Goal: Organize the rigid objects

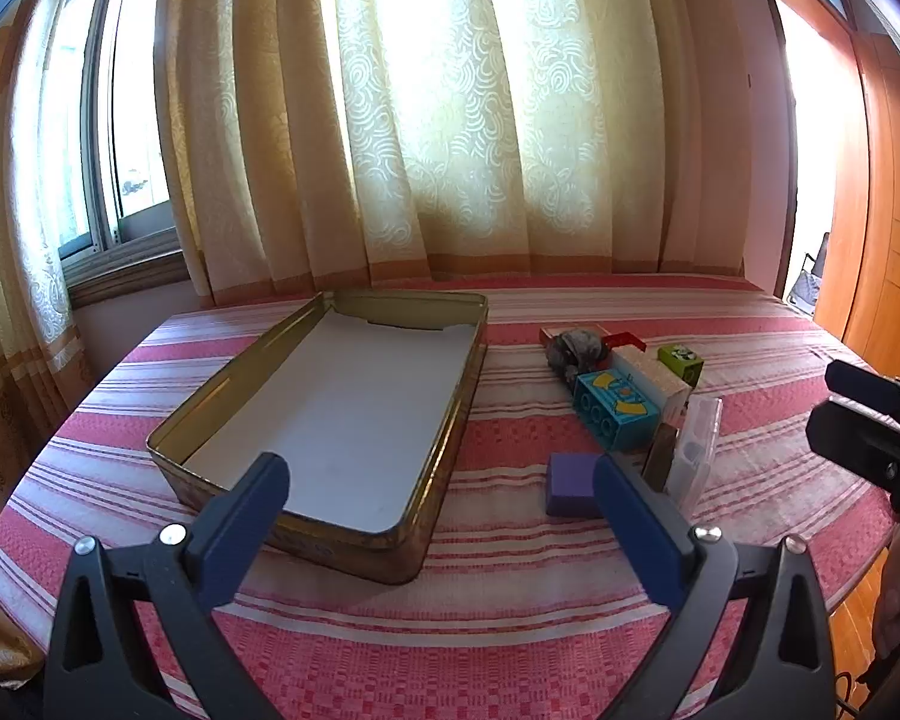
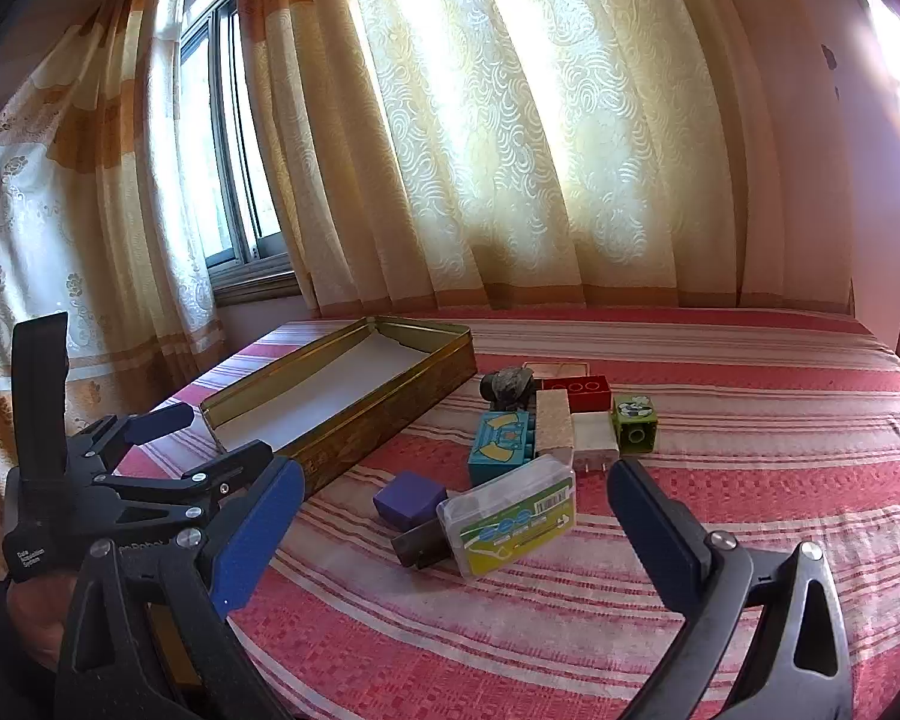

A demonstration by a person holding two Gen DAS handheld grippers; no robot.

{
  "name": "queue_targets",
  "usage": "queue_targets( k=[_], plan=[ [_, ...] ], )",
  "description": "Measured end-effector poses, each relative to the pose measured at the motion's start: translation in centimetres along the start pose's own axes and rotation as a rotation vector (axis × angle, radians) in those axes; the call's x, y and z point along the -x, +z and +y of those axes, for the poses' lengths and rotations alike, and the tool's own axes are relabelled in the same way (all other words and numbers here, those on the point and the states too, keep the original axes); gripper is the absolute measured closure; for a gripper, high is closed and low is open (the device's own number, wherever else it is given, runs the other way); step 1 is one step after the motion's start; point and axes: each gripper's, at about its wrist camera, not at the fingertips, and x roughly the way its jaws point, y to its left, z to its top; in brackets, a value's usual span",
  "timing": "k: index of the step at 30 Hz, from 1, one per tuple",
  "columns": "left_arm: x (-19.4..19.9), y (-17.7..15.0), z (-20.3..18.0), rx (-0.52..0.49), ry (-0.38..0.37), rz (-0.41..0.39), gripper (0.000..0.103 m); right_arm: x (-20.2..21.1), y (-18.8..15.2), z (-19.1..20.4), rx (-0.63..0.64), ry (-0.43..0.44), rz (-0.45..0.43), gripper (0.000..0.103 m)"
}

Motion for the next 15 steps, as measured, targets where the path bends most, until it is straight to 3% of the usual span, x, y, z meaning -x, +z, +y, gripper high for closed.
queue_targets(
  k=[15],
  plan=[
    [-0.8,-0.32,0.18,0.01,0.0,0.033,0.0,-0.54,-0.58,-0.56,-0.028,0.014,0.013,0.001]
  ],
)
